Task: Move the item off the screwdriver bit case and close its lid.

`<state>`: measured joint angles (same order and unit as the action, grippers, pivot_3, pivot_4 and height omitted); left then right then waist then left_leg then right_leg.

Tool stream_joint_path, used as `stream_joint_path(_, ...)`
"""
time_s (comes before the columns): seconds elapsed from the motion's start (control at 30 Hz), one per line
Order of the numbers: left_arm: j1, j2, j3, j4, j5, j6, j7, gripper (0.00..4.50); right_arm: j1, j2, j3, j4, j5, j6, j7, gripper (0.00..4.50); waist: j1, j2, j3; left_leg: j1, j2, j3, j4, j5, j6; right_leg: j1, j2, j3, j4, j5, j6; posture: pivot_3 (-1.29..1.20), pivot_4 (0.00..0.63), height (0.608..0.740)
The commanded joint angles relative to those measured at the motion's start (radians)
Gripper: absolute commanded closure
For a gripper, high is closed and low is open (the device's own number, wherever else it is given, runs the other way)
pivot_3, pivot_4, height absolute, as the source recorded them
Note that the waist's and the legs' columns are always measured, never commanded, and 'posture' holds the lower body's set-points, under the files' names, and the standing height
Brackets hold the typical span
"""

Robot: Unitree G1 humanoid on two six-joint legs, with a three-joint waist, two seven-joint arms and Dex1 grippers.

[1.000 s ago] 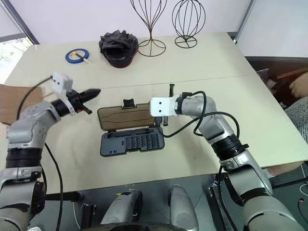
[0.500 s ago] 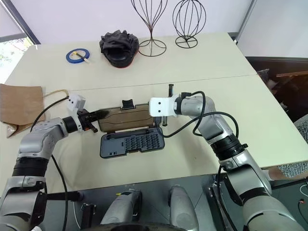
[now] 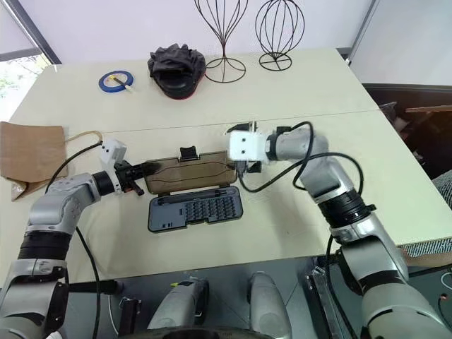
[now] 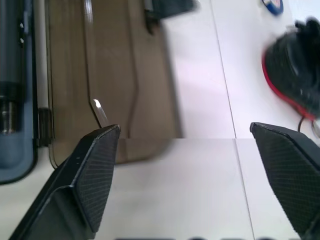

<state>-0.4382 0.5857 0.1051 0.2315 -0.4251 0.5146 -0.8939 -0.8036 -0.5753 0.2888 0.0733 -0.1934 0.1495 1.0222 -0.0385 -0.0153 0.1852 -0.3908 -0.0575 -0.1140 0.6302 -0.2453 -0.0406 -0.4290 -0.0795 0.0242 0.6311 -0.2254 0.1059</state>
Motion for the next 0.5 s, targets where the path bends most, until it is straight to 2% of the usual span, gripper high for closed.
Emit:
stream_joint_path(0.03,-0.023,0.022,0.025,-0.086,-0.040,0.033,-0.018,4.50,-0.017,-0.054,-0.073,-0.054,0.059,0.041,0.032,0.03,0.002,0.000,0.000,0.000,0.000,0.000,0.000,0.000,0.000,0.000,0.000,0.000,0.000,0.000,0.000,0.00,0.150,0.740)
stream_joint_path(0.27,-0.009,0.093,0.035,-0.221,-0.117,0.162,-0.067,4.50,0.040,-0.138,-0.122,-0.067,0.088,0.105,0.030,0.03,0.000,0.000,0.000,0.000,0.000,0.000,0.000,0.000,0.000,0.000,0.000,0.000,0.000,0.000,0.000,0.00,0.150,0.740)
stream_joint_path(0.5,0.070,0.236,0.062,-0.336,-0.214,0.291,-0.168,4.50,0.067,-0.178,-0.145,-0.067,0.097,0.116,0.008,0.03,-0.005,0.001,0.001,0.000,0.001,0.001,-0.001,0.000,0.000,0.000,0.000,0.000,0.000,0.000,0.000,0.00,0.150,0.740)
